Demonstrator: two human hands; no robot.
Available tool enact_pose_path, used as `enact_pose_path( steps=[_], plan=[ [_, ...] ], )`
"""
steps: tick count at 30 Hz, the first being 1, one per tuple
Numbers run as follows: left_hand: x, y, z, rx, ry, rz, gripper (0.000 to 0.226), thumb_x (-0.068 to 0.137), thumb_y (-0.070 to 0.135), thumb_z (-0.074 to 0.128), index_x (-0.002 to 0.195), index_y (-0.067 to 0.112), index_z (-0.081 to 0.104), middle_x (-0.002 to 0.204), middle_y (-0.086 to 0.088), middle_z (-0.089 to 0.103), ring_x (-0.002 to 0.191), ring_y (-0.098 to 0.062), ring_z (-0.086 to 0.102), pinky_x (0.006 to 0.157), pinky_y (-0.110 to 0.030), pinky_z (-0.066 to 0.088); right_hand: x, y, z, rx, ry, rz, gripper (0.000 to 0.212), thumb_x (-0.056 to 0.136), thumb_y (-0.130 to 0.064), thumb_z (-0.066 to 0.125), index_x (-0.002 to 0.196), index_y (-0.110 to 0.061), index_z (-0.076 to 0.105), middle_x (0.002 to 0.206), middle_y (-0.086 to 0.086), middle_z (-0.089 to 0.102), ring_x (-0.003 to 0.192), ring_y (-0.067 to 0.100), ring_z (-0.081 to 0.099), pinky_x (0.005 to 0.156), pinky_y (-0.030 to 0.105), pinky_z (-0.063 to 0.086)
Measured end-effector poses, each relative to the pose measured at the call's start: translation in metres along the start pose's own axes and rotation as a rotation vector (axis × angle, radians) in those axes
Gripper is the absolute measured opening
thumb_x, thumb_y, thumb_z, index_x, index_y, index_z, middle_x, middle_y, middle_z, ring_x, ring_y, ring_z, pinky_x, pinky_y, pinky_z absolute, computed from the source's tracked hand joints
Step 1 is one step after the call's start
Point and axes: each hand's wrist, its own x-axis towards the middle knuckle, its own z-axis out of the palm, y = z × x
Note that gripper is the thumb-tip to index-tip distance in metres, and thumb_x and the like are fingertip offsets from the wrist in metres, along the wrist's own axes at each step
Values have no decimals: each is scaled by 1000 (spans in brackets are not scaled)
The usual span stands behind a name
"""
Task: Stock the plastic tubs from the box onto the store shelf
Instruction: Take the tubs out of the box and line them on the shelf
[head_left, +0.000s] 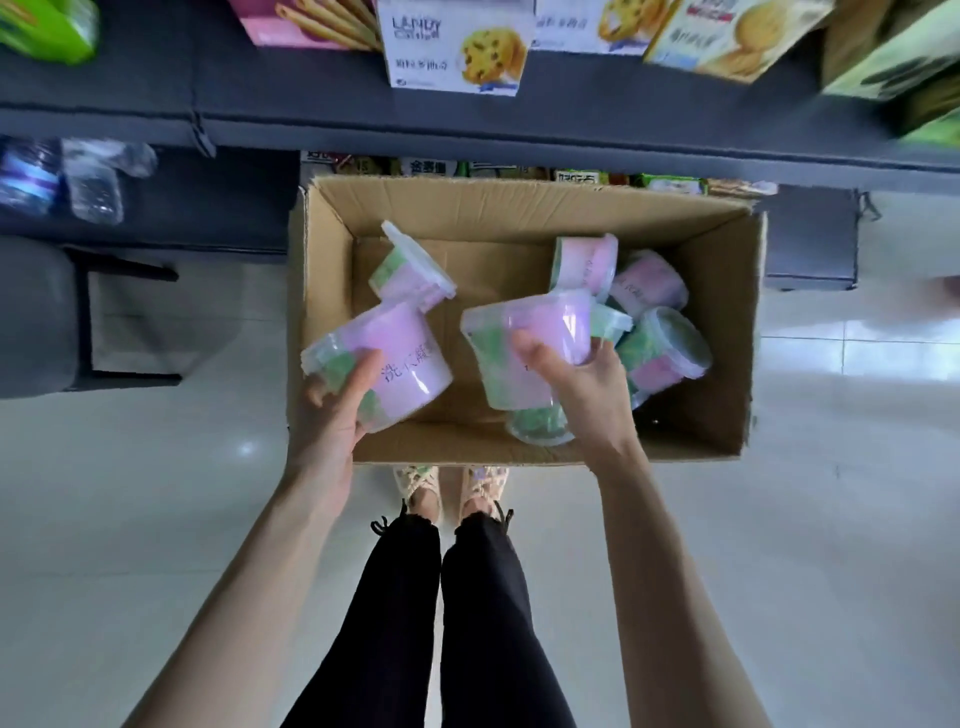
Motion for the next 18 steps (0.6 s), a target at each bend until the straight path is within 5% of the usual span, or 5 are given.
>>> enact_pose_path(
  steps=[7, 14, 18],
  plan=[
    [-133, 42, 39, 41, -239, 169, 52, 58, 52, 74, 105, 33, 65, 108, 10, 69, 101, -6, 64, 84, -32, 47, -122, -29, -75, 271, 123, -65, 126, 43, -76, 76, 145, -22, 25, 144, 0, 44, 130, 17, 46, 106, 45, 42],
    [-263, 16, 119, 131, -351, 403, 52, 56, 63, 77, 102, 45, 60, 111, 12, 66, 109, -11, 60, 97, -46, 45, -203, -6, -213, 405, 137, -213, 80, 54, -64, 77, 122, -32, 49, 118, -2, 64, 108, 17, 63, 96, 50, 50],
    [-324, -12, 190, 89, -357, 549, 62, 64, 59, 69, 120, 43, 46, 127, 9, 54, 120, -12, 50, 104, -53, 38, -229, -4, -303, 433, 178, -323, 69, 55, -63, 76, 114, -37, 51, 112, -7, 65, 100, 10, 66, 92, 47, 53]
  ],
)
